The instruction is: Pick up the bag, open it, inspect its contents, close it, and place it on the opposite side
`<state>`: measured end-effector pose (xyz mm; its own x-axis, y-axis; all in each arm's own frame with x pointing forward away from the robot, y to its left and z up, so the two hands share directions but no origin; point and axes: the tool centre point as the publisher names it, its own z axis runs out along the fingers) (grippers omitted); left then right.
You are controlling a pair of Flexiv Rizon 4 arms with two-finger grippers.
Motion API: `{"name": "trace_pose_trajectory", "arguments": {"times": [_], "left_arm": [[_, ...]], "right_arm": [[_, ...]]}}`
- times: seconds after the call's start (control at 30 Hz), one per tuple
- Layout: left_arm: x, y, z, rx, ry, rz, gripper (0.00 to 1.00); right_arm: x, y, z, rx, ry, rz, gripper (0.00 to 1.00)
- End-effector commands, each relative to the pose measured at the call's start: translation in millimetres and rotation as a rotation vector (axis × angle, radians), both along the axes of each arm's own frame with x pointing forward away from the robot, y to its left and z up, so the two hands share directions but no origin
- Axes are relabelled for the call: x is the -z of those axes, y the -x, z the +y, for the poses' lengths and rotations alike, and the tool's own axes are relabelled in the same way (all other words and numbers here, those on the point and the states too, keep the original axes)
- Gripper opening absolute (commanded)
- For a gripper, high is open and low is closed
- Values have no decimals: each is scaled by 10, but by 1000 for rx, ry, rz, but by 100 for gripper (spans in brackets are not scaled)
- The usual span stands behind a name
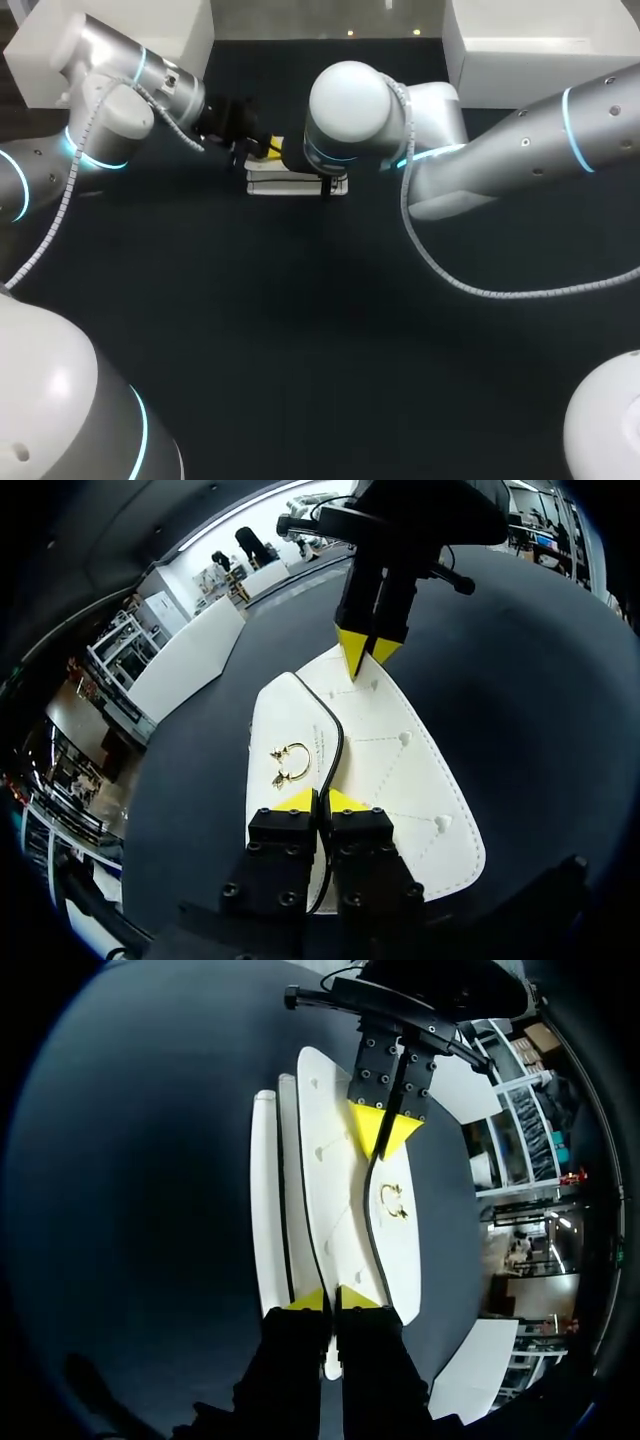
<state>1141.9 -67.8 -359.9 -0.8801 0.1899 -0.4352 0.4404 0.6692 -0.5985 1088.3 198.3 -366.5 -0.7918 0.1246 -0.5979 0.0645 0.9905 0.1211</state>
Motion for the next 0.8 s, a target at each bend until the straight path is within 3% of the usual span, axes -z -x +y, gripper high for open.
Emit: {"name": "trace_pose_trajectory", "arguments": {"times": [0.03, 0.27, 0.3, 0.33, 0.37, 0.4, 0.47, 0.53, 0.6, 0.63, 0.8], "left_arm": [[8, -20, 18, 16, 29, -11, 0], [-41, 30, -130, 62, 40, -27, 0], [-42, 30, -132, 64, 38, -29, 7], [-51, 26, -130, 64, 39, -30, 35], [-58, 22, -127, 63, 41, -31, 51], [-68, 20, -126, 63, 42, -35, 57], [-84, 22, -133, 65, 45, -40, 54], [-101, 26, -167, 74, 44, -50, 42], [-100, 22, -190, 80, 39, -54, 19], [-96, 15, -201, 84, 33, -57, 0], [-92, 10, -159, 92, 22, -58, 0]], "right_arm": [[8, 16, -26, 3, 2, -3, 0], [8, 16, -26, 3, 2, -3, 0], [8, 16, -26, 3, 2, -3, 0], [8, 16, -26, 3, 2, -3, 0], [8, 16, -26, 3, 2, -3, 0], [8, 16, -26, 3, 2, -3, 0], [8, 16, -26, 3, 2, -3, 0], [8, 16, -26, 3, 2, -3, 0], [8, 16, -26, 3, 2, -3, 0], [8, 16, -26, 3, 2, -3, 0], [8, 16, -26, 3, 2, -3, 0]]}}
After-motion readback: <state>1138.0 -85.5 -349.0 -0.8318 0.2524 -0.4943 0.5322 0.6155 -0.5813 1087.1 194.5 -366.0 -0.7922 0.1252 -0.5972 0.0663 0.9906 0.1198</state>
